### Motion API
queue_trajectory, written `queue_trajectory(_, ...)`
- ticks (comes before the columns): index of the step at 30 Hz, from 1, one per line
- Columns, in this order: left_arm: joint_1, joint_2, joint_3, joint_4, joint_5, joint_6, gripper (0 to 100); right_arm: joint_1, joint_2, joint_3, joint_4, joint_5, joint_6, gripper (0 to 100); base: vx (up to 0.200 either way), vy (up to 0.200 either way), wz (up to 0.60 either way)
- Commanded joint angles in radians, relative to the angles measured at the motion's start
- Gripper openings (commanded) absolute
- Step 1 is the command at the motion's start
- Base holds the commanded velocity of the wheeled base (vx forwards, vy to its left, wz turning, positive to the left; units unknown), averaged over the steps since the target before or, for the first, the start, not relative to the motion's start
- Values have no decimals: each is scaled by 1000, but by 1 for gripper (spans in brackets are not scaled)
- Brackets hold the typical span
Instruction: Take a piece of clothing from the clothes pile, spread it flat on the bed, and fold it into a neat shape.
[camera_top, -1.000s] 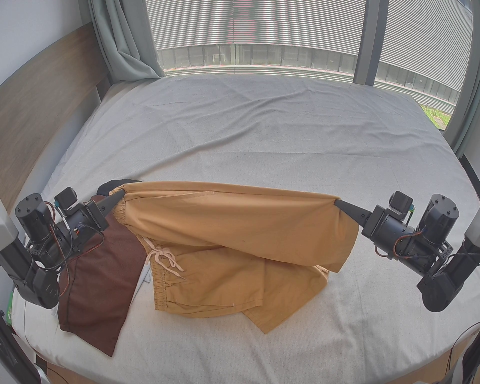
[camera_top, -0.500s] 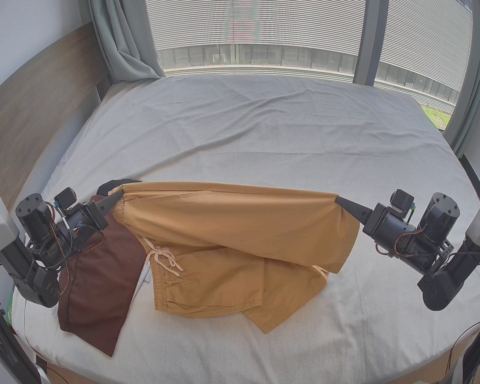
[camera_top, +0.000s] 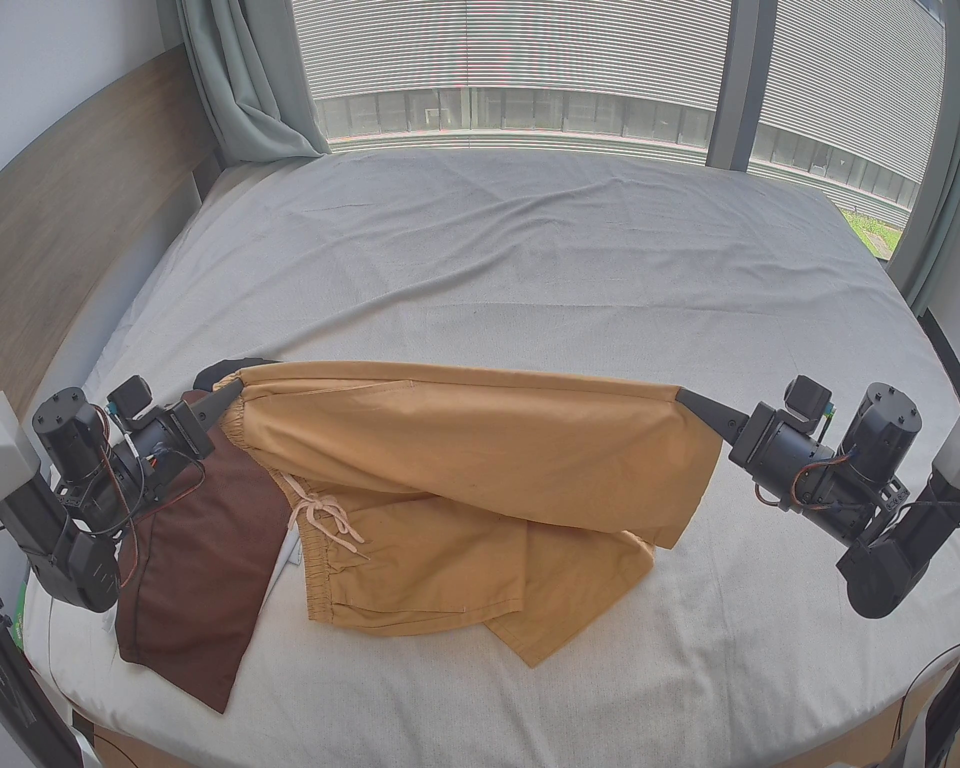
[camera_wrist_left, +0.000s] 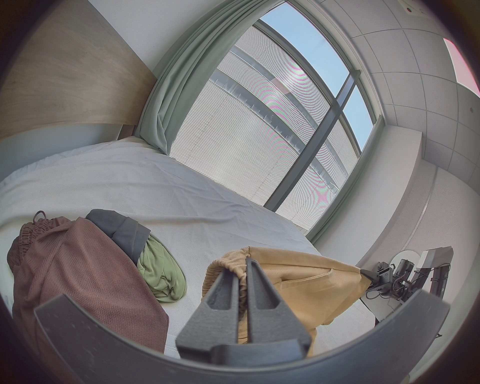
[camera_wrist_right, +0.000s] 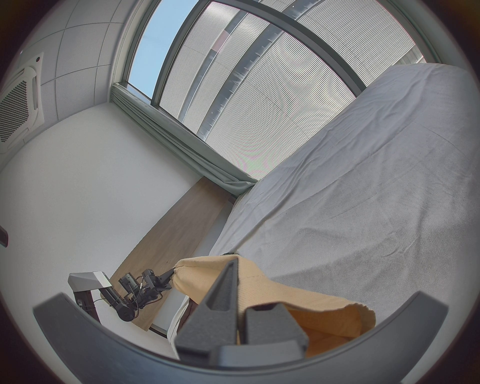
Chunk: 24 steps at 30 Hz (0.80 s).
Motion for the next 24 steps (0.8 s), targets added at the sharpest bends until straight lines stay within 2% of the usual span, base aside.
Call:
queue_trajectory(1, -2, 0, 1, -1, -1, -1, 0, -1, 3, -1, -1, 1, -1, 0, 0, 0, 0)
queue_trajectory(24, -23, -11, -5, -1, 0, -8, 0, 1, 31, -66, -1, 0, -3, 0, 0, 0, 0)
